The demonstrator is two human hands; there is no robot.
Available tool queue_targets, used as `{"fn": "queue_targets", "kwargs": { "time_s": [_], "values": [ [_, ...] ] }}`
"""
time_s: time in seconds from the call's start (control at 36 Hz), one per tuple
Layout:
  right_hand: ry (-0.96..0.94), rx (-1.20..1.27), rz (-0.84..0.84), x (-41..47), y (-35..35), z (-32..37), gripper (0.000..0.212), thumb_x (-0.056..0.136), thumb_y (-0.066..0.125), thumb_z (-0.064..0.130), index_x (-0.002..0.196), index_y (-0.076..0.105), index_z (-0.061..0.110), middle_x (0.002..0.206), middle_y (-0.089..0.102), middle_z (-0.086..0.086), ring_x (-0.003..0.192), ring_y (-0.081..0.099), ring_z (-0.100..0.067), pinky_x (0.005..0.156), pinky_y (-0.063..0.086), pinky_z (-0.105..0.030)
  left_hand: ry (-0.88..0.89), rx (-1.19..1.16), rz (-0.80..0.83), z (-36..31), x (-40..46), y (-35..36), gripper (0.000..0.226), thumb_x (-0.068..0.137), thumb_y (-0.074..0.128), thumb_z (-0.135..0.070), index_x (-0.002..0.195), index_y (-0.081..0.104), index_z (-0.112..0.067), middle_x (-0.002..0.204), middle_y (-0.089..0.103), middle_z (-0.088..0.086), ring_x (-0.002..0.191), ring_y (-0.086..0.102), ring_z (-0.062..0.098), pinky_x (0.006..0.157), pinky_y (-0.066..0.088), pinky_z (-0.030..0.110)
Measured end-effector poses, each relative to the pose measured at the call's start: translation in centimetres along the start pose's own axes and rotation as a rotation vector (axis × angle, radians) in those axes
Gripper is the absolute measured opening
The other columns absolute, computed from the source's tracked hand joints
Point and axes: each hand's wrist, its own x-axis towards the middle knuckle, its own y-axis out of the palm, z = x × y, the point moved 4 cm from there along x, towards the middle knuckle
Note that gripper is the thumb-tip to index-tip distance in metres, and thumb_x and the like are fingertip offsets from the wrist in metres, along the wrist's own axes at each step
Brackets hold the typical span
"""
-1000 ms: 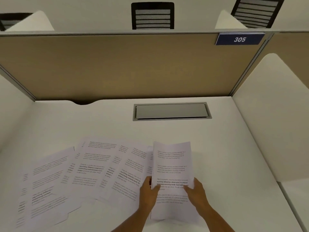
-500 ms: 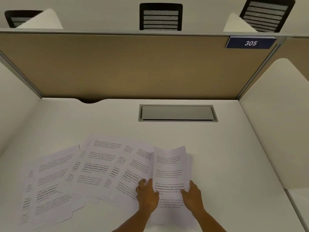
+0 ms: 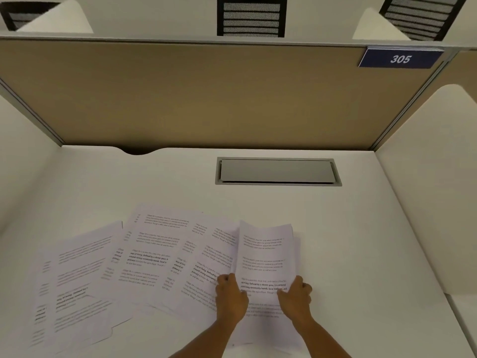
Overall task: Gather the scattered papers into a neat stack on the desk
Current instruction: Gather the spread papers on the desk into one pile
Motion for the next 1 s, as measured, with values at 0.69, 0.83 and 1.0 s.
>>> {"fn": "queue_targets", "kwargs": {
  "time_s": [0.69, 0.83, 1.0],
  "values": [
    [-0.021, 0.822, 0.1, -2.0, -2.3, -0.3, 0.075, 0.069, 0.088, 0.036, 0.125, 0.039, 0.024, 0.111, 0.067, 0.0, 0.101, 0.068, -0.024, 0.073, 0.059, -0.039, 0.273, -0.67, 0.202, -1.9, -2.5, -7.3, 0.043, 0.084, 0.074, -0.007, 0.11, 0.065, -0.041, 0.107, 0.075, -0.02, 0.099, 0.071, 0.003, 0.076, 0.06, 0.019],
    [-0.102, 0.751, 0.141, -2.5, -2.2, -0.1, 0.054, 0.078, 0.083, 0.024, 0.126, 0.059, 0.017, 0.106, 0.078, 0.001, 0.099, 0.074, -0.025, 0.091, 0.058, -0.054, 0.286, -0.727, 0.188, -0.8, -2.7, -9.1, 0.043, 0.083, 0.075, -0.007, 0.119, 0.065, -0.029, 0.112, 0.076, -0.009, 0.1, 0.073, 0.012, 0.078, 0.062, 0.028],
    [-0.172, 0.612, 0.08, -4.2, -0.6, 2.5, 0.03, 0.089, 0.072, 0.011, 0.118, 0.066, 0.014, 0.103, 0.075, 0.004, 0.09, 0.072, -0.016, 0.065, 0.059, -0.024, 0.23, -0.668, 0.043, 1.4, -2.4, -9.5, 0.046, 0.085, 0.07, 0.001, 0.122, 0.059, -0.024, 0.12, 0.071, -0.002, 0.107, 0.068, 0.013, 0.092, 0.058, 0.035]
  ]
}}
